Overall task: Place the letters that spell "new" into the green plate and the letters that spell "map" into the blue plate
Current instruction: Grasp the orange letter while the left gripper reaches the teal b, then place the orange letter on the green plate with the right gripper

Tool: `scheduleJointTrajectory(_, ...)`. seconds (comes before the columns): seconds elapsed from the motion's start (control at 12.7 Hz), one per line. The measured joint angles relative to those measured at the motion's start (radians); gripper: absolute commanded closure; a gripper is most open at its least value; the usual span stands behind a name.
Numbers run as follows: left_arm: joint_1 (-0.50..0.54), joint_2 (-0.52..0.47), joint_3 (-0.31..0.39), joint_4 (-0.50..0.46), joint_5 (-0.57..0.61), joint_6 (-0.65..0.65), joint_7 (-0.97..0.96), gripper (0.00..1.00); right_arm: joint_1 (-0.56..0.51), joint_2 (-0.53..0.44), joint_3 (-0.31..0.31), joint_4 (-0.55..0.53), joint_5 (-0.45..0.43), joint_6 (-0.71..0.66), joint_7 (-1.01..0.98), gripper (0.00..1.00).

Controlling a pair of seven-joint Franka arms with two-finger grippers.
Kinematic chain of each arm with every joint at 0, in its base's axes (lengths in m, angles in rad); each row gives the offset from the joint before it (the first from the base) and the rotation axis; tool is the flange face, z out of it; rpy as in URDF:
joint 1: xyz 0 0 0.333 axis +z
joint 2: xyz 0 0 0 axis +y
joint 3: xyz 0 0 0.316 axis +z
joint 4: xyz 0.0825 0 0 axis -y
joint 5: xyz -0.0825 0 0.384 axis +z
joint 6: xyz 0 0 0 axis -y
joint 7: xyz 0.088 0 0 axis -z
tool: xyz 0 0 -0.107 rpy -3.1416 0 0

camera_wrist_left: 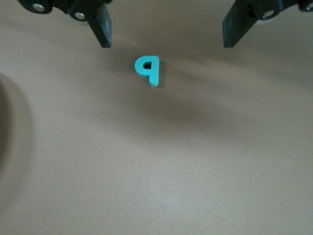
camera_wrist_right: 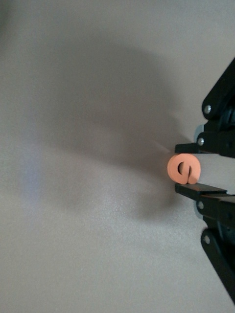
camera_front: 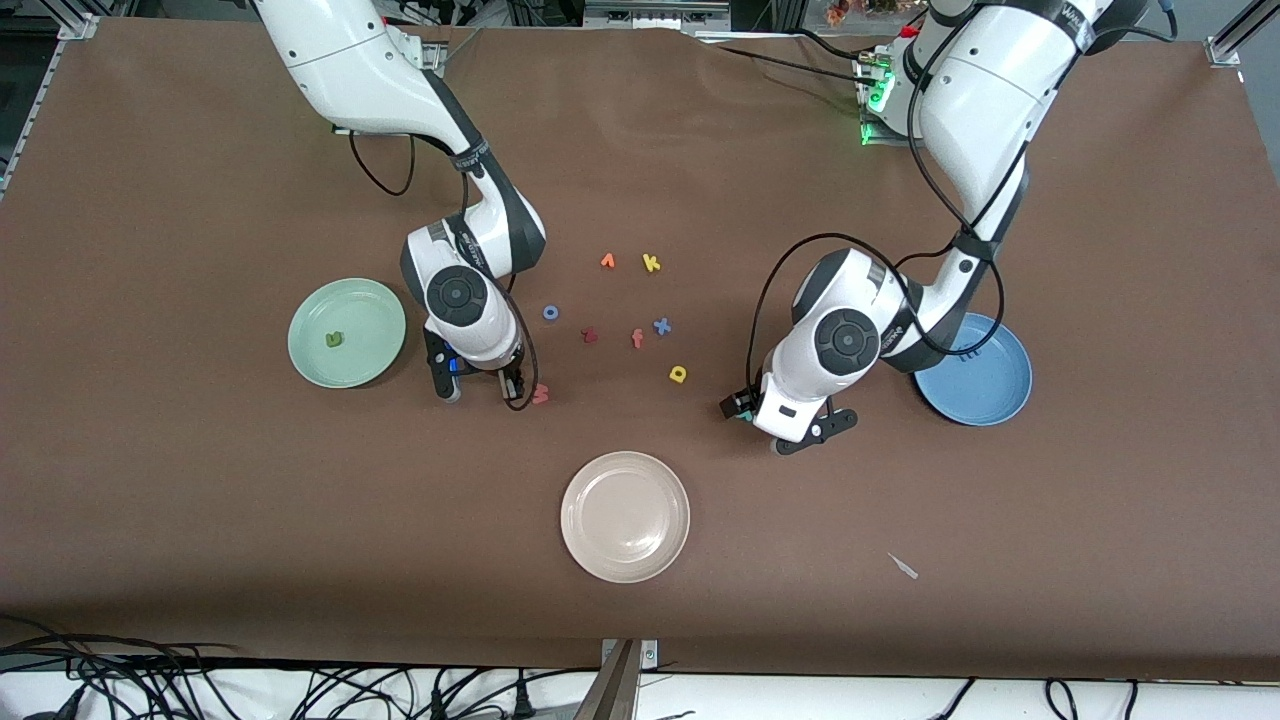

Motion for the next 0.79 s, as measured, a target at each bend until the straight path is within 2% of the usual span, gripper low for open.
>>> scheduleJointTrajectory(0.32,-0.004,0.026,0.004,0.006,0.0,0.036,-0.019,0.0,0.0,-0.04,-0.035,0.013,-0.001,-0.059,-0.049,0.88)
scheduleJointTrajectory(0.63,-0.068,0.037,0.062,0.011,0.0,0.036,-0.032,0.0,-0.004,-0.152,-0.159,0.011,0.0,-0.316,-0.328,0.88)
scheduleJointTrajectory(0.79,-0.091,0.048,0.079,0.021,0.0,0.037,-0.038,0.06,-0.006,-0.215,-0.229,-0.043,0.001,-0.357,-0.484,0.88)
